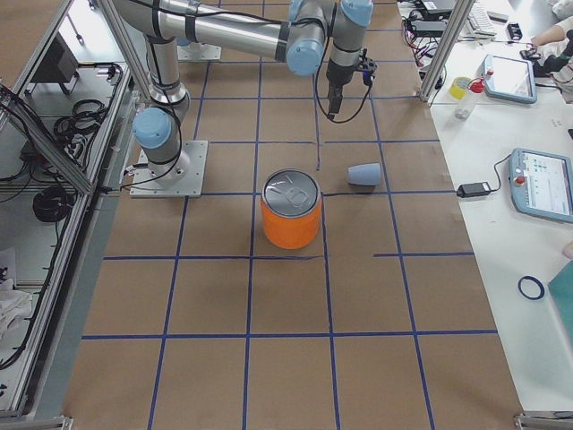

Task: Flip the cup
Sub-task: 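Lower the right gripper toward the pale blue cup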

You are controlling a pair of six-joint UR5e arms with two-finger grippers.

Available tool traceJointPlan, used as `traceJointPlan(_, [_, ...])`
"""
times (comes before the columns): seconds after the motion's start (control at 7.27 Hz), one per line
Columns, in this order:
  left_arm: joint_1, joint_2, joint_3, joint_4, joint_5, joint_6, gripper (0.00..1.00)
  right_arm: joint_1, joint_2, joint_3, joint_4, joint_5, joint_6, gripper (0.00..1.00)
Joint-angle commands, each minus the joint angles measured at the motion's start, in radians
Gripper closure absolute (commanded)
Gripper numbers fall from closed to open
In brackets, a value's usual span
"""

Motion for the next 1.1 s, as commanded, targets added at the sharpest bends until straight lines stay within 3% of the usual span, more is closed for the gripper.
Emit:
traceJointPlan(0.0, [-0.001, 0.000, 0.000, 0.000, 0.001, 0.000, 0.00, -0.035, 0.138, 0.006, -0.198, -0.022, -0.068, 0.00])
traceJointPlan(0.41, [0.001, 0.000, 0.000, 0.002, 0.000, 0.000, 0.00, -0.075, 0.274, 0.007, -0.324, -0.053, -0.097, 0.00])
traceJointPlan(0.96, [0.001, 0.000, 0.000, 0.002, 0.000, 0.000, 0.00, -0.075, 0.375, 0.006, -0.461, -0.048, -0.125, 0.00])
